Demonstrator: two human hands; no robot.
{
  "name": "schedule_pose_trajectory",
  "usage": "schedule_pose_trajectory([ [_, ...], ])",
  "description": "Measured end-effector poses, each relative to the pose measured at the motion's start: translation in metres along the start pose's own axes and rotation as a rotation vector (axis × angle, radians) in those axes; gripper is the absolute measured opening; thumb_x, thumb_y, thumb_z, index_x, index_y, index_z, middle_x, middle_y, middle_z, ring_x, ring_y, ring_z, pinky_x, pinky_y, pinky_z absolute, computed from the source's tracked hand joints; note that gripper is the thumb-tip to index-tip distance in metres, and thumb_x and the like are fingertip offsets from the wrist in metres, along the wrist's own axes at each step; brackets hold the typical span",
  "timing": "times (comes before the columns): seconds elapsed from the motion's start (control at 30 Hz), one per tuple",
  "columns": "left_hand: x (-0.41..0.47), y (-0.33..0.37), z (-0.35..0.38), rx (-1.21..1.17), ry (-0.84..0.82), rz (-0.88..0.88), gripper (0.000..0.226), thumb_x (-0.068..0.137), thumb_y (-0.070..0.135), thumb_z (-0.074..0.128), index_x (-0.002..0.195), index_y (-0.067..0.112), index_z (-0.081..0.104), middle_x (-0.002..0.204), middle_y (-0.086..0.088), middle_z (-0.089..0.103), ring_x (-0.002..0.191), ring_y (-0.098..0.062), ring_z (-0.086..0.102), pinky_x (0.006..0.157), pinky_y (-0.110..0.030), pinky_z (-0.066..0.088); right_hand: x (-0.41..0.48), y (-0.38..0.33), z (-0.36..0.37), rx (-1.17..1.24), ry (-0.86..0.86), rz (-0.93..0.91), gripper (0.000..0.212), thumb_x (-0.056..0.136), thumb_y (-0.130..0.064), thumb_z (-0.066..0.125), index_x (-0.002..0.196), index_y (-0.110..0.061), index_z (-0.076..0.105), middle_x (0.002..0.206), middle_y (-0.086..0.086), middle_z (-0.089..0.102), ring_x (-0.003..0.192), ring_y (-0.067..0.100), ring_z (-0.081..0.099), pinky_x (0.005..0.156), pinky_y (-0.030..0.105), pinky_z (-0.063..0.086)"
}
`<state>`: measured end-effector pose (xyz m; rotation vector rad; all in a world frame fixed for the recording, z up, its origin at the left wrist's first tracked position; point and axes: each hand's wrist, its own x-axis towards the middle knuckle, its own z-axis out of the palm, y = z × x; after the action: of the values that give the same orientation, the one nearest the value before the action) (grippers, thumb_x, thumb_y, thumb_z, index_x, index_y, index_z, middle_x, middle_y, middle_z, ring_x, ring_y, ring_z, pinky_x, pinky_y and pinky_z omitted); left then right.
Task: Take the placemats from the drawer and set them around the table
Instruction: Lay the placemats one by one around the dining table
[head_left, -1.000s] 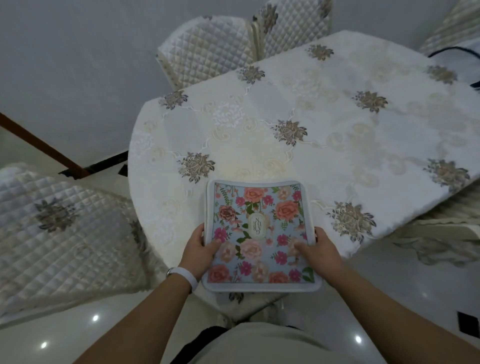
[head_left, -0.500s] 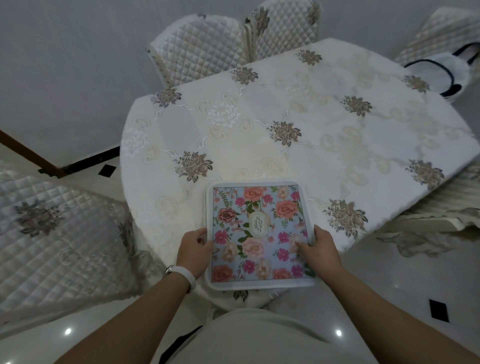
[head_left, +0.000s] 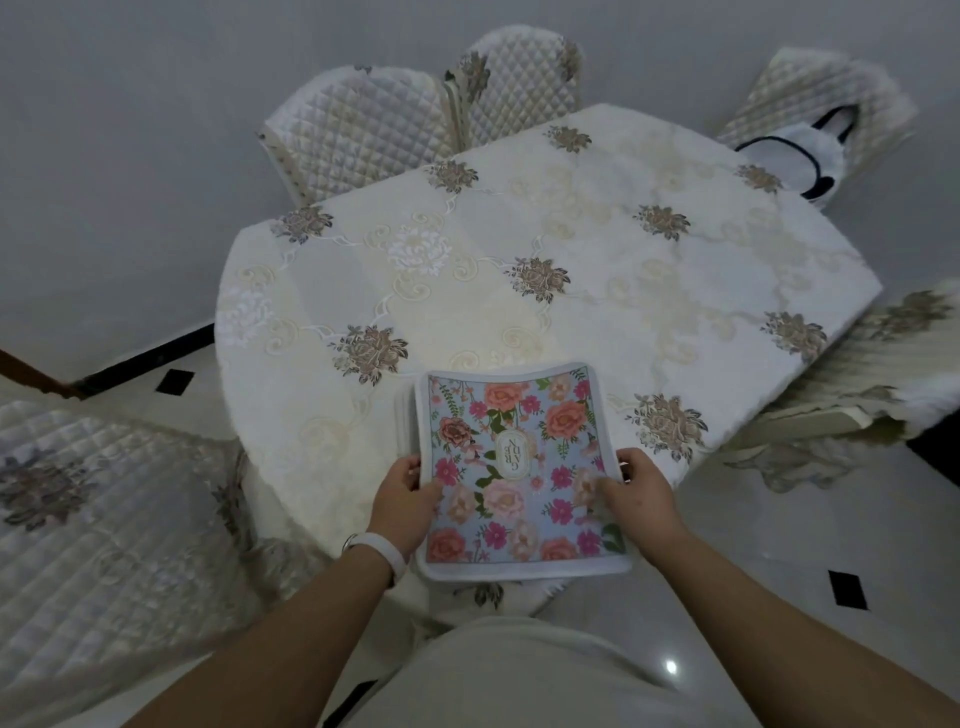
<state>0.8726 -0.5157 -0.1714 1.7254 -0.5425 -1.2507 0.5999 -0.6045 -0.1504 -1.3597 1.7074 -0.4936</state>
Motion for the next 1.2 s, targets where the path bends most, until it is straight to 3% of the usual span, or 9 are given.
schedule_pose_trajectory([
  [0.17,0.001,0.006,0.006,-0.005,-0.082,0.022,0.03,0.092,0.006,0.06,0.116,0.022,0.054,0.103,0.003,0.068,0.079,-0.012,0.071,0.053,-0.021,0.055,-0.024,-0.001,-0.008,0.065,0.077,0.017,0.015,0.088,-0.008,0.063,0.095,-0.021,0.059,0.088,0.003,0.07,0.074,0.018,0.069,0.06,0.031,0.057],
  [0.33,0.001,0.008,0.021,-0.045,-0.199,0.074,0.028,0.091,0.004,0.06,0.101,0.03,0.061,0.1,-0.002,0.072,0.079,-0.016,0.073,0.059,-0.028,0.059,-0.054,0.012,-0.024,0.107,0.191,0.06,0.018,0.088,-0.013,0.064,0.091,-0.031,0.059,0.09,-0.003,0.07,0.078,0.017,0.07,0.068,0.039,0.06],
  [0.47,-0.005,0.005,0.045,-0.086,-0.291,0.087,0.027,0.09,0.001,0.061,0.106,0.022,0.066,0.1,-0.003,0.074,0.086,-0.024,0.073,0.068,-0.042,0.061,-0.08,0.026,-0.05,0.184,0.333,0.09,0.024,0.087,-0.012,0.065,0.096,-0.035,0.06,0.089,-0.009,0.07,0.068,0.001,0.069,0.053,0.017,0.053],
  [0.63,-0.024,0.01,0.089,-0.039,-0.388,0.107,0.028,0.09,0.004,0.061,0.115,0.018,0.063,0.103,-0.006,0.074,0.084,-0.026,0.073,0.066,-0.043,0.061,-0.111,0.049,-0.083,0.248,0.465,0.122,0.025,0.086,-0.01,0.064,0.088,-0.035,0.06,0.085,-0.01,0.07,0.067,0.001,0.069,0.049,0.013,0.051],
  [0.77,-0.044,0.02,0.12,-0.001,-0.456,0.134,0.025,0.091,0.006,0.061,0.11,0.021,0.064,0.098,-0.004,0.075,0.081,-0.027,0.074,0.062,-0.041,0.06,-0.125,0.076,-0.108,0.334,0.526,0.14,0.026,0.086,-0.01,0.063,0.088,-0.036,0.062,0.085,-0.009,0.071,0.067,0.004,0.07,0.053,0.022,0.056],
  [0.83,-0.055,0.025,0.14,0.025,-0.506,0.113,0.02,0.092,0.008,0.061,0.109,0.018,0.061,0.095,-0.005,0.075,0.078,-0.03,0.074,0.058,-0.039,0.06,-0.128,0.093,-0.122,0.357,0.532,0.137,0.025,0.086,-0.01,0.064,0.088,-0.035,0.063,0.085,-0.009,0.072,0.066,0.006,0.071,0.053,0.025,0.057],
  [1.07,-0.115,0.021,0.251,0.133,-0.584,0.072,0.018,0.093,0.011,0.061,0.111,0.017,0.061,0.095,-0.012,0.075,0.081,-0.037,0.073,0.062,-0.044,0.06,-0.146,0.17,-0.21,0.456,0.58,0.14,0.022,0.089,-0.011,0.063,0.089,-0.033,0.063,0.085,-0.011,0.071,0.066,-0.001,0.068,0.047,0.012,0.049],
  [1.2,-0.153,0.018,0.334,0.197,-0.626,0.101,0.018,0.093,0.012,0.061,0.11,0.014,0.06,0.093,-0.012,0.075,0.08,-0.036,0.073,0.06,-0.042,0.06,-0.162,0.229,-0.276,0.564,0.653,0.171,0.022,0.09,-0.012,0.065,0.091,-0.034,0.064,0.086,-0.01,0.072,0.067,0.004,0.071,0.049,0.015,0.053],
])
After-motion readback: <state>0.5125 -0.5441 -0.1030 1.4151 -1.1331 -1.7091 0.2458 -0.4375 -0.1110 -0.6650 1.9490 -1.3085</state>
